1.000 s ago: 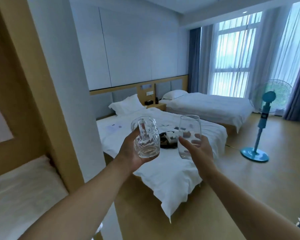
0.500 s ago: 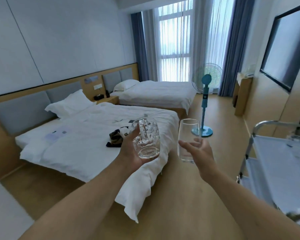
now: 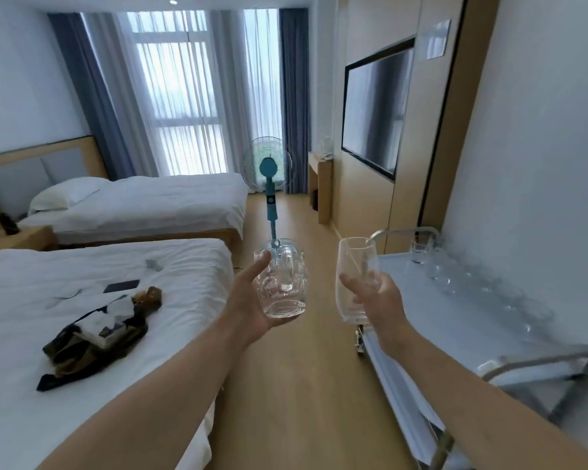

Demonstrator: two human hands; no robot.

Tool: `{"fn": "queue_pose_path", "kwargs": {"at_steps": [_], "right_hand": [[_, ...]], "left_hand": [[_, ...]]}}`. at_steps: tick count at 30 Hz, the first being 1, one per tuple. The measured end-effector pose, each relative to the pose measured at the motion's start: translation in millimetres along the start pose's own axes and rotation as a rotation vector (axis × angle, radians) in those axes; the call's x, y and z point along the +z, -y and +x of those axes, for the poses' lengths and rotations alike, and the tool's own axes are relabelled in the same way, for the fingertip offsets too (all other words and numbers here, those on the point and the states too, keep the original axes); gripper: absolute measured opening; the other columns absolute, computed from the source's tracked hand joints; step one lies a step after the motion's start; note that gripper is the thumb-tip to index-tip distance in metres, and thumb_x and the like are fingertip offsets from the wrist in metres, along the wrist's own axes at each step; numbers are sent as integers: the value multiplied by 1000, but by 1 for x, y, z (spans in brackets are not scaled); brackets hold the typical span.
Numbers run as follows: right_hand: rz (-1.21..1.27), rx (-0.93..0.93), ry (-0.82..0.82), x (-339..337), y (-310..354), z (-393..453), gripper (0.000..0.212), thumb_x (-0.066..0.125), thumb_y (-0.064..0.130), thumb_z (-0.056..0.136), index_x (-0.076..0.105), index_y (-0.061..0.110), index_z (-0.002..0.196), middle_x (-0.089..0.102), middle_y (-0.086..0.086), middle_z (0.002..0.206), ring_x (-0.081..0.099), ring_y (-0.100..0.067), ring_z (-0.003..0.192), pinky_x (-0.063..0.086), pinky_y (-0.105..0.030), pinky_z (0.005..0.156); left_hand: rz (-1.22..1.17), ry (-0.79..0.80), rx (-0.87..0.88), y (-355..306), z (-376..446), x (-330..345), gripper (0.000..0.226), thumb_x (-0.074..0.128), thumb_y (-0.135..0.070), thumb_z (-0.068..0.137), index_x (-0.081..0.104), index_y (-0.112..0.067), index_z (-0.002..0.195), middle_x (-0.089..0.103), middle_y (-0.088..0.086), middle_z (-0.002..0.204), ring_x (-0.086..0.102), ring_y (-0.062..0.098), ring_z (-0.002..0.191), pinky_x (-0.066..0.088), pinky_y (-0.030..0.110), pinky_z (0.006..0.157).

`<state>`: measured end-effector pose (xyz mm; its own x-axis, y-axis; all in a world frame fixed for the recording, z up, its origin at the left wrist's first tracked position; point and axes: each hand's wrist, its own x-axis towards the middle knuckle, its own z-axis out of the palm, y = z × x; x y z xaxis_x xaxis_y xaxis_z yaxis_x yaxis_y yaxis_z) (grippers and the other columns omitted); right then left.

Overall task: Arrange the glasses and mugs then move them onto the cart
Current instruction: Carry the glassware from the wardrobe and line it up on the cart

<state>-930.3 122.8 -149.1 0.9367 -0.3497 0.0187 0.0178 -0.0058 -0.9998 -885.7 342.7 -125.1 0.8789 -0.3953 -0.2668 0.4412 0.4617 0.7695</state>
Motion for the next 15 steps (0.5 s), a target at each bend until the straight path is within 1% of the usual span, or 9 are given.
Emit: {"fn": "queue_pose_path", "kwargs": {"at_steps": [1, 2, 3, 5, 6, 8, 9, 12, 15], "right_hand": [[-2, 8, -27, 0, 0, 4, 66, 80, 41, 83, 48, 12, 133, 65, -4, 112, 65, -13, 90, 52, -20, 66], [-7, 14, -52, -1, -1, 8, 55, 77, 35, 86, 48, 14, 128, 65, -5, 112, 64, -11, 87, 49, -16, 59], [-6, 24, -76, -2, -3, 12, 54, 76, 33, 87, 47, 15, 129, 64, -8, 115, 63, -11, 87, 47, -15, 56], [-2, 31, -125, -5, -11, 17, 70, 77, 39, 86, 43, 11, 141, 62, -15, 122, 62, -12, 90, 44, -20, 60], [-1, 27, -153, -6, -15, 20, 79, 78, 43, 83, 41, 11, 145, 61, -17, 124, 62, -13, 93, 43, -21, 62], [4, 38, -202, -10, -25, 25, 96, 81, 55, 74, 38, 12, 149, 61, -17, 127, 63, -18, 100, 43, -24, 65], [-1, 52, -225, -13, -29, 28, 98, 80, 56, 73, 38, 13, 150, 60, -17, 128, 63, -19, 102, 43, -24, 66], [-17, 76, -304, -20, -36, 41, 83, 76, 46, 84, 39, 12, 149, 61, -16, 124, 64, -17, 95, 44, -26, 66], [-19, 94, -345, -31, -43, 65, 80, 75, 45, 86, 39, 11, 149, 61, -16, 120, 65, -21, 96, 45, -28, 66]], "left_hand": [[31, 27, -18, -4, 11, -1, 74, 83, -49, 74, 64, -12, 135, 66, 16, 133, 66, 38, 111, 50, 56, 97], [65, 53, -36, -8, 21, -1, 80, 86, -49, 71, 61, -13, 138, 63, 16, 136, 64, 38, 116, 50, 57, 97], [96, 67, -42, -11, 31, -1, 84, 88, -48, 68, 59, -14, 140, 63, 18, 137, 64, 39, 118, 51, 59, 96], [142, 80, -57, -12, 52, -3, 86, 88, -47, 66, 57, -15, 139, 64, 19, 134, 65, 42, 118, 51, 63, 96], [162, 93, -75, -10, 61, -3, 82, 86, -46, 69, 57, -14, 139, 66, 19, 132, 65, 43, 118, 50, 65, 98], [163, 121, -119, -5, 75, 3, 67, 78, -44, 78, 60, -13, 136, 68, 18, 128, 65, 42, 118, 48, 62, 102], [153, 132, -146, -2, 81, 6, 63, 73, -44, 81, 62, -13, 134, 69, 16, 126, 66, 40, 116, 50, 59, 101], [130, 141, -224, 8, 104, 14, 63, 72, -51, 81, 66, -12, 130, 72, 14, 121, 70, 37, 103, 56, 53, 90], [142, 155, -254, 12, 132, 22, 58, 70, -53, 84, 68, -10, 123, 74, 17, 115, 74, 36, 91, 61, 49, 70]]}}
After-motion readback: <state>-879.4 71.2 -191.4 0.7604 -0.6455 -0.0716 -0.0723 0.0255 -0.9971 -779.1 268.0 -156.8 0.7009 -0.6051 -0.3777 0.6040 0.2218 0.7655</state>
